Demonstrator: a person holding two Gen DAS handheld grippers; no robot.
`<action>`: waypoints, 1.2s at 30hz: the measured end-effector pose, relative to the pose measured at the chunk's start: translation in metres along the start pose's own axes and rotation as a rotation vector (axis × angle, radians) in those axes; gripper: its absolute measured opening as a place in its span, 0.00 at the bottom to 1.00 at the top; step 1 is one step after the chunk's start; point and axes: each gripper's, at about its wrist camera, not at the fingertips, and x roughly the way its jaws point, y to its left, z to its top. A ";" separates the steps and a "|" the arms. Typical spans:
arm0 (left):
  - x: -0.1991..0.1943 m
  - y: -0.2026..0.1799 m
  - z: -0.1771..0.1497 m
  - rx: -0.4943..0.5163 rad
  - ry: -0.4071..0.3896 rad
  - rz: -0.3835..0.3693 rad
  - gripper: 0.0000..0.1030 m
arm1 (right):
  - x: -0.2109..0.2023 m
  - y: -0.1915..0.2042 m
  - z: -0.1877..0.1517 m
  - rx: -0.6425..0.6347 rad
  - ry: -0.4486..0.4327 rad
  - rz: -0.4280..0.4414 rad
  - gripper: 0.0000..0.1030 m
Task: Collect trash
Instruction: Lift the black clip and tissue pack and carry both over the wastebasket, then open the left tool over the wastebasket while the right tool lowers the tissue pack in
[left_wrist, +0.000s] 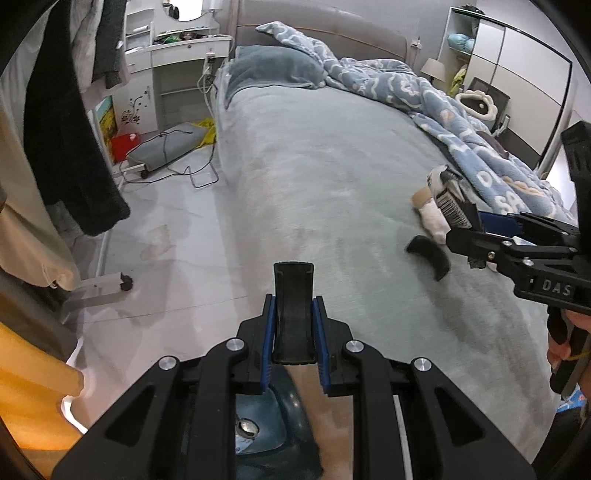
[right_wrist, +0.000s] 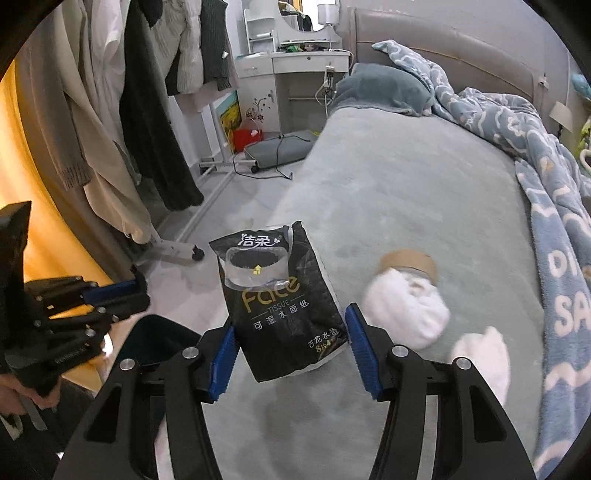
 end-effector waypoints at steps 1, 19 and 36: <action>0.000 0.003 -0.001 -0.003 0.002 0.004 0.21 | 0.001 0.004 0.002 0.000 -0.002 0.002 0.55; 0.019 0.066 -0.038 -0.054 0.169 0.074 0.21 | 0.039 0.087 0.004 -0.053 0.027 0.056 0.55; 0.056 0.107 -0.108 -0.135 0.423 0.032 0.21 | 0.081 0.147 -0.019 -0.094 0.118 0.109 0.55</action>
